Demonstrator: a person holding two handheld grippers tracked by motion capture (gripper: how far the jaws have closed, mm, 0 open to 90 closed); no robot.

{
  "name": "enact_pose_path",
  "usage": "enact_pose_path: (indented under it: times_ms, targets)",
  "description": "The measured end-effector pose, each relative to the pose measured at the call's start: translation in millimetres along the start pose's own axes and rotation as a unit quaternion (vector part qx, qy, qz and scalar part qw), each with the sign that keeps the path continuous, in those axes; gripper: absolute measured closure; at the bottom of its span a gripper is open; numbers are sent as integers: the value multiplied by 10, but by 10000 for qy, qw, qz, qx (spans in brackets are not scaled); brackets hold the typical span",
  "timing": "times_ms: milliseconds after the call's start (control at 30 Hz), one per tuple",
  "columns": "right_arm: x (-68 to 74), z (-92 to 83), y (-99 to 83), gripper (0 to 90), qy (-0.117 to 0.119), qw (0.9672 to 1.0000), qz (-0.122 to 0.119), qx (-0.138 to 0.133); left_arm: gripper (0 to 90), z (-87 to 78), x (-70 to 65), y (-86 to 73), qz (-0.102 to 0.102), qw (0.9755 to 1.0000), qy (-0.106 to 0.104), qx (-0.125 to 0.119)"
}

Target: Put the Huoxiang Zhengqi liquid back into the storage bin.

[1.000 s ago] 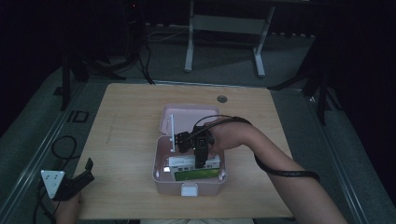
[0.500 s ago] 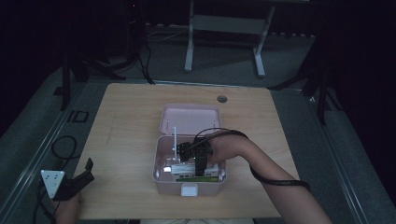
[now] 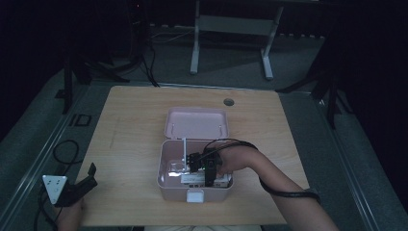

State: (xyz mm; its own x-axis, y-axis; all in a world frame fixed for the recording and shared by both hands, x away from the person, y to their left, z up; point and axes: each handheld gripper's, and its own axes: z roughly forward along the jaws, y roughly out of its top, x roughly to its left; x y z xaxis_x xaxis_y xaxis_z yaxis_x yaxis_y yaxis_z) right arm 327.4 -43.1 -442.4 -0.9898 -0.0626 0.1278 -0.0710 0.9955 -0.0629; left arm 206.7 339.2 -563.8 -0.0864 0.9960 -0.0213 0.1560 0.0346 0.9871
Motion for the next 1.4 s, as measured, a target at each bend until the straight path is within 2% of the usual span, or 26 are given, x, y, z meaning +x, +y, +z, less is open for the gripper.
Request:
enact_pose_path:
  times_ms: [100, 167, 367, 533, 633, 700, 767, 833, 967, 1033, 1133, 1233, 1400]
  targets:
    - [-1, 33, -9, 619, 16, 10000, 10, 68, 33, 0, -1, 0, 7, 10000, -20, 1]
    - [-8, 37, -35, 619, 46, 10000, 28, -5, 33, 1, 0, 0, 1, 10000, -27, -2]
    - [-19, 37, -29, 607, 69, 9999, 65, 39, 33, 3, 2, 0, 2, 10000, -32, 5]
    - [-30, -61, -60, 542, -24, 10000, 85, -7, 33, 4, 2, 0, 15, 10000, -33, 26]
    - [-31, -176, -109, 508, -129, 9997, 145, -140, 33, 4, 2, 0, 24, 10000, -29, 31]
    - [-36, -270, -157, 487, -260, 9990, 194, -294, 33, 5, 1, 0, 25, 10000, -17, 30]
    - [-36, -367, -214, 429, -371, 9977, 240, -504, 33, 7, -1, 0, 27, 10000, -19, 24]
    - [-43, -460, -277, 387, -371, 9962, 366, -697, 33, 8, 0, 0, 35, 10000, -19, 34]
    - [-30, -609, -383, 253, -511, 9923, 476, -1027, 33, 8, 0, 0, 36, 10000, -14, 33]
    - [-24, -676, -445, 162, -580, 9891, 511, -1251, 33, 7, -2, 0, 43, 10000, -12, 35]
    - [-10, -778, -575, 130, -674, 9840, 530, -1563, 33, 7, -1, -1, 37, 10000, -12, 30]
    - [-56, -856, -726, 130, -697, 9775, 688, -1870, 33, 8, 0, 0, 40, 10000, -16, 37]
    - [-132, -895, -981, 130, -1148, 9625, 950, -2266, 33, 7, -1, -1, 27, 10000, -16, 31]
